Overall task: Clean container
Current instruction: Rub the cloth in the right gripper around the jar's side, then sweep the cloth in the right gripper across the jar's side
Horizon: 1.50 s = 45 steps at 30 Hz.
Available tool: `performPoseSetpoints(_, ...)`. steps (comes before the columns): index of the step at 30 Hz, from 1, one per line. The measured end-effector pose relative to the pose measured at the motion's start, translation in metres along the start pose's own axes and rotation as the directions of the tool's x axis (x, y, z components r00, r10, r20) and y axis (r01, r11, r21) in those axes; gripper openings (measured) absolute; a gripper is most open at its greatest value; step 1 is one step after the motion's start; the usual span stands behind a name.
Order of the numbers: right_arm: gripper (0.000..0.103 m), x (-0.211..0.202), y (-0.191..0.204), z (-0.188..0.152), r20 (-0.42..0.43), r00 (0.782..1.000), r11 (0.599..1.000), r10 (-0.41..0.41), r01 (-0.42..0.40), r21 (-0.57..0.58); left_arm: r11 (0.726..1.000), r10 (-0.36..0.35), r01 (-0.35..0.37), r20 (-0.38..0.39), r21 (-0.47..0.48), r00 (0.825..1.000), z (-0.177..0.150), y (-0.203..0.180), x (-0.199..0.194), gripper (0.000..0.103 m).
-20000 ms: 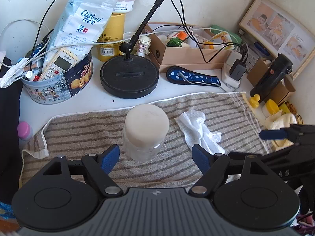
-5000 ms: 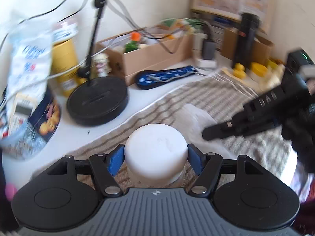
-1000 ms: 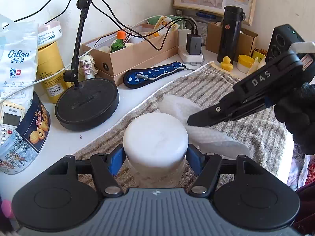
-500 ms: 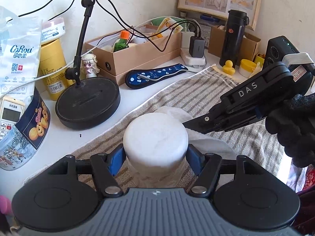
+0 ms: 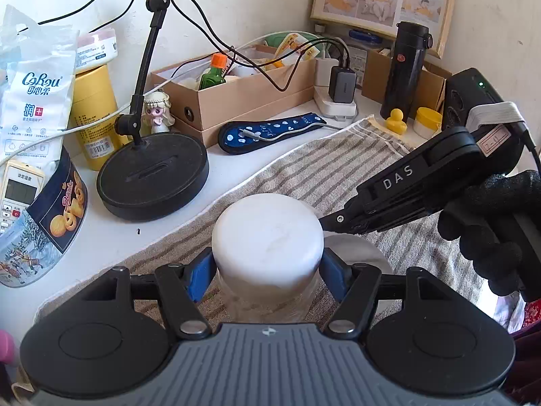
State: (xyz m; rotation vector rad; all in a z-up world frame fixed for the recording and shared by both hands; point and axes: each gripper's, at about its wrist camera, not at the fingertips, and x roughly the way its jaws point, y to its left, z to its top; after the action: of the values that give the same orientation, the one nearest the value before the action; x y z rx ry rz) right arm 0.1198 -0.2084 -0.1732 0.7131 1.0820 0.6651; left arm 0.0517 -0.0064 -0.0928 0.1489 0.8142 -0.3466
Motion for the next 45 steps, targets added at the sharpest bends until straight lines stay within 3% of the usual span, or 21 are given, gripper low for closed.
performPoseSetpoints(12, 0.005, 0.020, -0.022, -0.006, -0.082, 0.995, 0.998, -0.060, 0.062, 0.017, 1.000, -0.009, 0.009, 0.004, -0.002, 1.000, -0.002, 0.004, 0.002, 0.066)
performPoseSetpoints(18, 0.005, 0.015, -0.023, -0.008, -0.099, 0.995, 0.999, -0.032, 0.035, 0.027, 1.000, -0.015, 0.015, 0.005, -0.007, 1.000, -0.002, 0.007, 0.001, 0.066)
performPoseSetpoints(30, 0.005, -0.020, 0.006, -0.005, -0.018, 0.992, 0.991, 0.127, -0.126, 0.049, 0.999, -0.024, 0.024, 0.014, -0.025, 1.000, -0.003, 0.010, 0.001, 0.066)
performPoseSetpoints(37, 0.005, -0.026, 0.023, 0.004, 0.019, 0.986, 0.986, 0.164, -0.164, 0.020, 0.999, -0.027, 0.028, 0.020, -0.038, 0.999, -0.003, 0.011, 0.002, 0.066)
performPoseSetpoints(45, 0.005, -0.013, 0.013, 0.013, 0.030, 0.990, 0.988, 0.139, -0.140, 0.065, 0.999, -0.026, 0.027, 0.019, -0.044, 0.999, -0.003, 0.009, 0.002, 0.066)
